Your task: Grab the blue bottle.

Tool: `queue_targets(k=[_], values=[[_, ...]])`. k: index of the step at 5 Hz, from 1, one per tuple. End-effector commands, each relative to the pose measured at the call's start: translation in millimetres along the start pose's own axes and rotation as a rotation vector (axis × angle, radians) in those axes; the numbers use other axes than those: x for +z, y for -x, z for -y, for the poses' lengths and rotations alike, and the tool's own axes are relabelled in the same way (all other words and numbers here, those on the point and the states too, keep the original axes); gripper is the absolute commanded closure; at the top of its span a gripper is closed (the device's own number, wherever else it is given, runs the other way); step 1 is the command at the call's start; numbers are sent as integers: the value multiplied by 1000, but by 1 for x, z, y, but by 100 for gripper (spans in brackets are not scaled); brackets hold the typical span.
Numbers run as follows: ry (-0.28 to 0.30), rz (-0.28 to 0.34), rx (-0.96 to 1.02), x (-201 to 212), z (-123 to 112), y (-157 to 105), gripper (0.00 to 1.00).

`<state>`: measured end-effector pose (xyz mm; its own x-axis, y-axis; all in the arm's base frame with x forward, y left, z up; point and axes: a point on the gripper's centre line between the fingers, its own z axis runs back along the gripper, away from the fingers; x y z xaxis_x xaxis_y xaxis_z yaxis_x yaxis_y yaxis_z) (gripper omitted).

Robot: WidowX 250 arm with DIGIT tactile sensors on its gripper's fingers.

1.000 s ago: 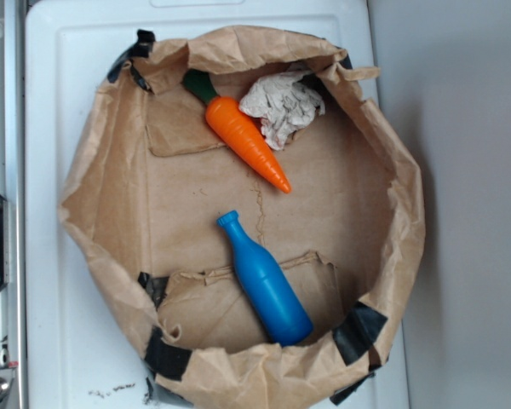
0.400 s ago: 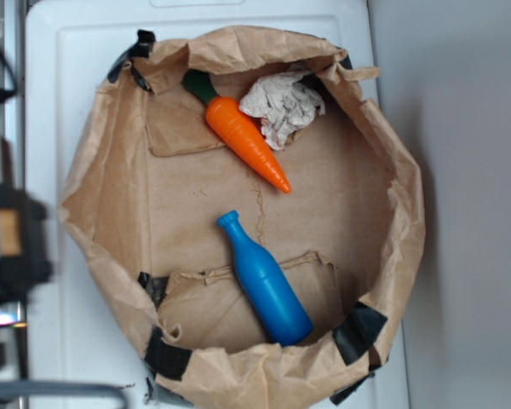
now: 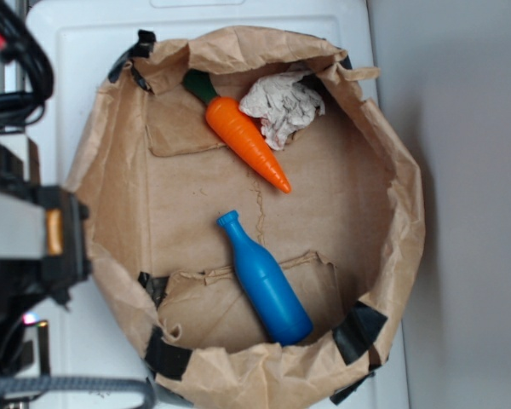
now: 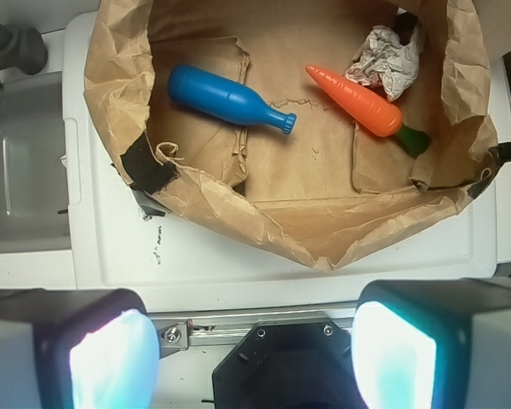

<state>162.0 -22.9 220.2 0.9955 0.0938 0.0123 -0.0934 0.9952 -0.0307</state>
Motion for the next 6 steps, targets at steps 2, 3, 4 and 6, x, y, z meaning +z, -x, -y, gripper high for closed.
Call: queue_targets(k=[2,3,4,6], values=[[42,59,-10,-1,-9,-38,0],[66,56,-26,-5,-14,-59,0],[65,73,-88,-19,-22,-78,0],[93,109,-234,-51,-33,-101,0]])
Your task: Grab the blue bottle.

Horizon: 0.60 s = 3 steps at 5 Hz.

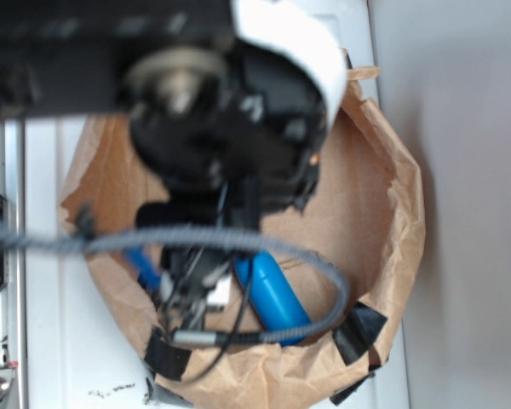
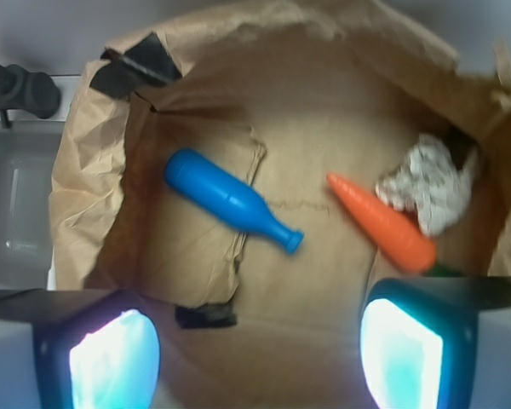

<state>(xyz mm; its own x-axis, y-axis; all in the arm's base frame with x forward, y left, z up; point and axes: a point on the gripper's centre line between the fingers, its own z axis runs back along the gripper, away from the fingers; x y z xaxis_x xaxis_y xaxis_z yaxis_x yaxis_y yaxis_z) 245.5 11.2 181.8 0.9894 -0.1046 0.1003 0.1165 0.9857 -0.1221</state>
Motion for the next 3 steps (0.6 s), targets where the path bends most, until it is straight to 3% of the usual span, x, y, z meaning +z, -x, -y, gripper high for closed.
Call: queue_targets(k=[1,3], values=[[-42,36,-49,-30,-7,-16,0],[-91,37,-123,-74,18,-3,0]])
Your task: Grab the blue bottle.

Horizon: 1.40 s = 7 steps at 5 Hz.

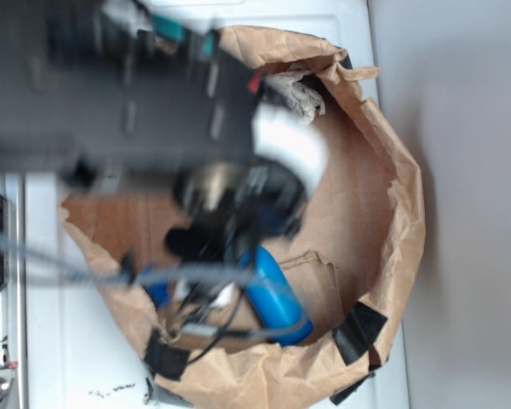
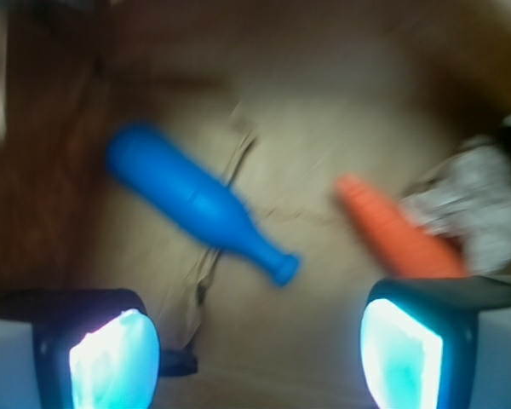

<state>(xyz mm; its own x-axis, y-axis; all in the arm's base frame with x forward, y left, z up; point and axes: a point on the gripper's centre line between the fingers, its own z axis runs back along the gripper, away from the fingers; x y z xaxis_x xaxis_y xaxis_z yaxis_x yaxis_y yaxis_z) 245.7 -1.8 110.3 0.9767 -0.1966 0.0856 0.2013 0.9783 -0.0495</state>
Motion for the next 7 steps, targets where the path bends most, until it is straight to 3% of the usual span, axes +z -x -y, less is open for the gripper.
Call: queue_targets(k=[1,3,6,7], values=[[-47,79,-34,-13,32,-14,0],[-56,64,-25,-24,58,-16,0],[-56,64,-25,-24,58,-16,0],[6,65,-41,-19,36,-41,0]])
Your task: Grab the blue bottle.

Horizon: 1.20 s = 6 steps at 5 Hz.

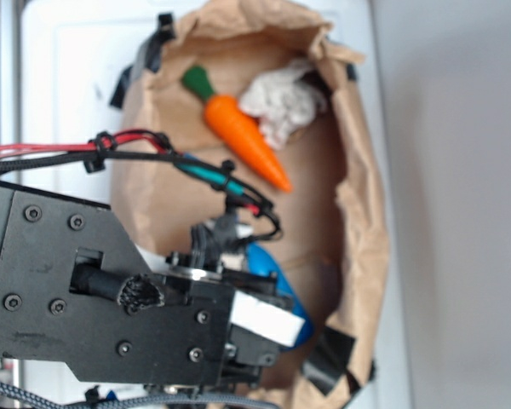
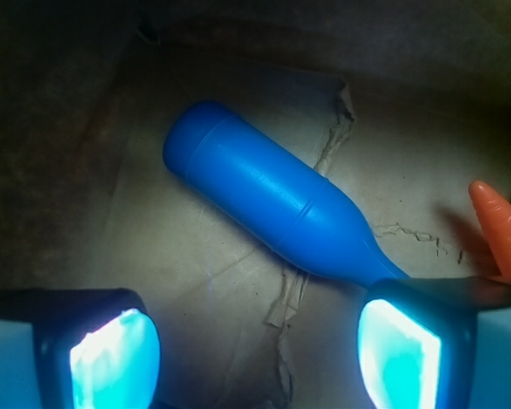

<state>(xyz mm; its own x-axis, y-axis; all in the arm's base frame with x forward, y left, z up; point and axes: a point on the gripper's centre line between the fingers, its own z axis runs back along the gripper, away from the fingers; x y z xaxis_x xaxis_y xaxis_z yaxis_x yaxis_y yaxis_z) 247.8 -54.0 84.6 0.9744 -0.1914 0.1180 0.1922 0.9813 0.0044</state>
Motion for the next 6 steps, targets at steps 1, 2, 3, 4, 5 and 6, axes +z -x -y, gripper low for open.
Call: queue_targets(k=[1,2,3,4,5,6], values=[[98,60,-41,5,-30,-46,0],[137,75,-29,3,-45,-58,0],[134,89,-44,-7,-49,-60,0],[149,81,-84,-21,-40,-44,0],[196,55,-133,-29,-29,-30,0],[226,64,-145,-23,-24,-22,0]])
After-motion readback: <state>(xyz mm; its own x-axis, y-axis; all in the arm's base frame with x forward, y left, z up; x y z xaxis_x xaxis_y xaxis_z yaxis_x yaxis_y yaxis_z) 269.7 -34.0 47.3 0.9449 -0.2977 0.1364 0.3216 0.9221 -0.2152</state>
